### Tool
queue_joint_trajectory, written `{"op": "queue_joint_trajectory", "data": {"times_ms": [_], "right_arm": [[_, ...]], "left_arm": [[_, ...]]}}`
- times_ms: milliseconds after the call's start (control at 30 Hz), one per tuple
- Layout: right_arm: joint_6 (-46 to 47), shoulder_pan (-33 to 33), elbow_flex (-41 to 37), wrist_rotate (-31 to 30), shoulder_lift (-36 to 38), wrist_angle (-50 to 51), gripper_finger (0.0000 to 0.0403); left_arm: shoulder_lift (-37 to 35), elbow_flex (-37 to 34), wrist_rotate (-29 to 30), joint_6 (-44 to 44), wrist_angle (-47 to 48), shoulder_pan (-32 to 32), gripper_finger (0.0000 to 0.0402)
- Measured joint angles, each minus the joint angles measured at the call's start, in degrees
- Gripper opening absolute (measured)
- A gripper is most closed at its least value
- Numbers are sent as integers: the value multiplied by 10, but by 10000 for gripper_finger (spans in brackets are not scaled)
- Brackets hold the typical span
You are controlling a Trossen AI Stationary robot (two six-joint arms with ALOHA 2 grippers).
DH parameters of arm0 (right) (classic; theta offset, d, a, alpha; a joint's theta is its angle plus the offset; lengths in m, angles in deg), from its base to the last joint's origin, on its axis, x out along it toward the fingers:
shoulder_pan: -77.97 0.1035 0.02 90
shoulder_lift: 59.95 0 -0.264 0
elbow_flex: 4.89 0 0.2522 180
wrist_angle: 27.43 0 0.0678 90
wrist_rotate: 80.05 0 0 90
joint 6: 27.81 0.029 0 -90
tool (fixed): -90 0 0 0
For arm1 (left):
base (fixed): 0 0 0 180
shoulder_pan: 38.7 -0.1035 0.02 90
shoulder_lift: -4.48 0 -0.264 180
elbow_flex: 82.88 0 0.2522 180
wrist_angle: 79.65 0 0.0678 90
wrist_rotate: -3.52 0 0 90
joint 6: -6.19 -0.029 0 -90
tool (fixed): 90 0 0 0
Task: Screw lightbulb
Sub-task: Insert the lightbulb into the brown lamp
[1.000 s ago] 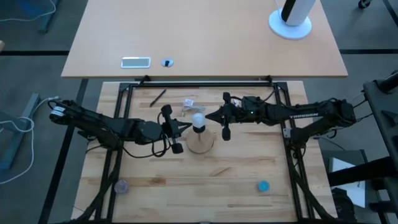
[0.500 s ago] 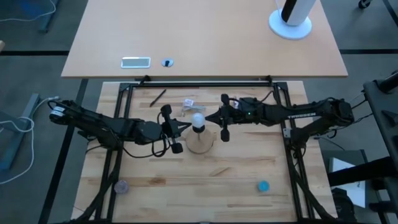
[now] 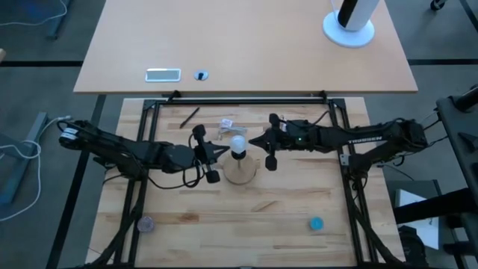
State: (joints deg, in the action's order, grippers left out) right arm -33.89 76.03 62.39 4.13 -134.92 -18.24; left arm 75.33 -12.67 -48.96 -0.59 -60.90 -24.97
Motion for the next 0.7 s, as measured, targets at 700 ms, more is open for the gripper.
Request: {"op": "queue_joint_trajectory", "data": {"times_ms": [700], "right_arm": [[12,0,-2,-7,48,118,0]], "left_arm": [[-7,0,1,115,-7,36,0]]}}
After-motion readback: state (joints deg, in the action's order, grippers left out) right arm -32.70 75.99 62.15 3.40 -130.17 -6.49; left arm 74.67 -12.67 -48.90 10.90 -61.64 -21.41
